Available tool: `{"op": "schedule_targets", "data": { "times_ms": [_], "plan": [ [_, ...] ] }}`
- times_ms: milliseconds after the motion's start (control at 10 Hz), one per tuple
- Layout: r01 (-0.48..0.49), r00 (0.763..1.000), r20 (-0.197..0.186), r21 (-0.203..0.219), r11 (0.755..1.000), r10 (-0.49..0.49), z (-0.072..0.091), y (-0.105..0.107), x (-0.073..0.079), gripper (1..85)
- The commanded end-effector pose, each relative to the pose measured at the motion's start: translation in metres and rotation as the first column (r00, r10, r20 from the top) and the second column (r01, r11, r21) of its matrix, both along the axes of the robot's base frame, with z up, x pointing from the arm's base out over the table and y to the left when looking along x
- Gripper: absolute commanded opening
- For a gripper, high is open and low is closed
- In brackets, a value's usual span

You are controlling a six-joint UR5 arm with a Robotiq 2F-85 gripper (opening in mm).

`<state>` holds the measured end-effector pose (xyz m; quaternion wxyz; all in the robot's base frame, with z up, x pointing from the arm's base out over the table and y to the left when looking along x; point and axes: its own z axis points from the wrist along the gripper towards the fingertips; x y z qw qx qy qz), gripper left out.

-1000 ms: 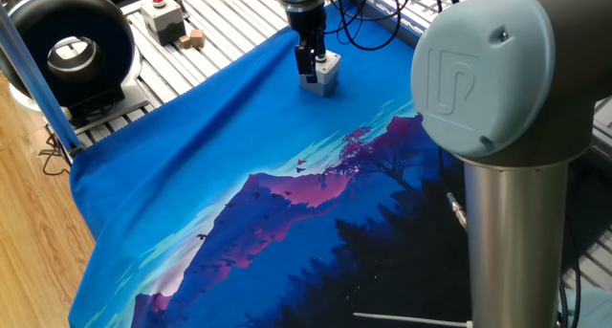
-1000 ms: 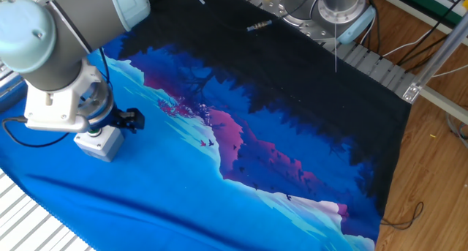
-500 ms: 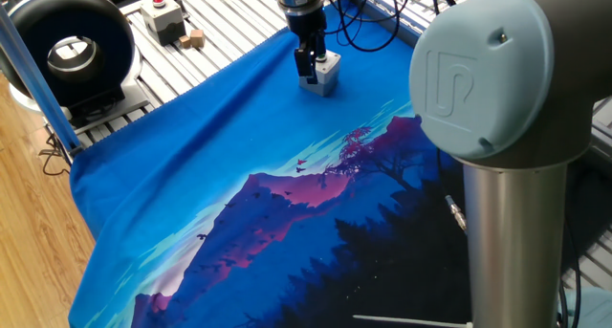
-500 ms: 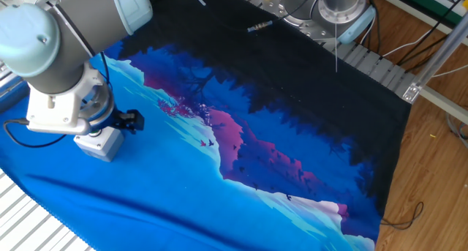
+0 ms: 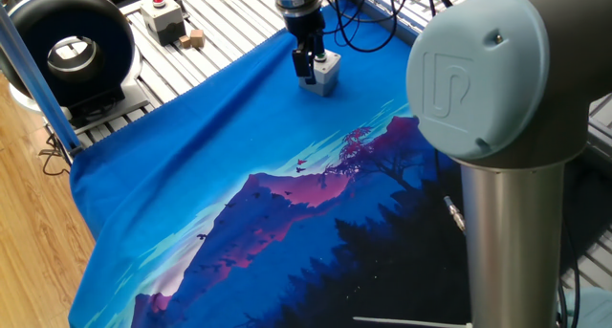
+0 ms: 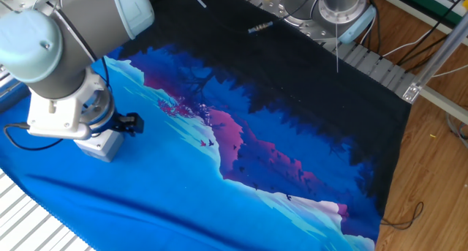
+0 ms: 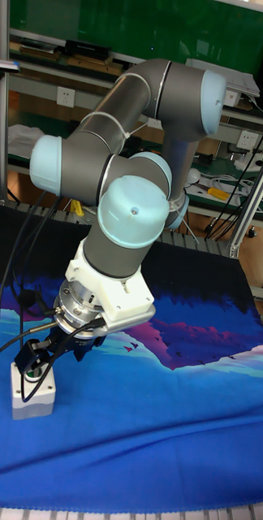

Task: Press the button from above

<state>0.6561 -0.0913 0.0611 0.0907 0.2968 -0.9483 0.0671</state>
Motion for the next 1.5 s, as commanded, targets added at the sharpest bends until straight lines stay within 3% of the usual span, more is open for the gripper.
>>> {"op": "schedule_targets", "data": {
  "times_ms": [0, 300, 700, 1400],
  "plan": [
    [0.006, 1.0, 0.004, 0.009, 1.0, -0.006, -0.001, 0.002, 0.002, 81.3],
    [0.005, 1.0, 0.002, 0.009, 1.0, -0.005, 0.002, 0.001, 0.002, 81.3],
    [0.001, 1.0, -0.025, 0.012, 1.0, -0.001, 0.026, -0.002, -0.003, 81.3],
    [0.006, 1.0, -0.026, 0.012, 1.0, -0.005, 0.016, 0.0, 0.0, 80.3]
  ]
}}
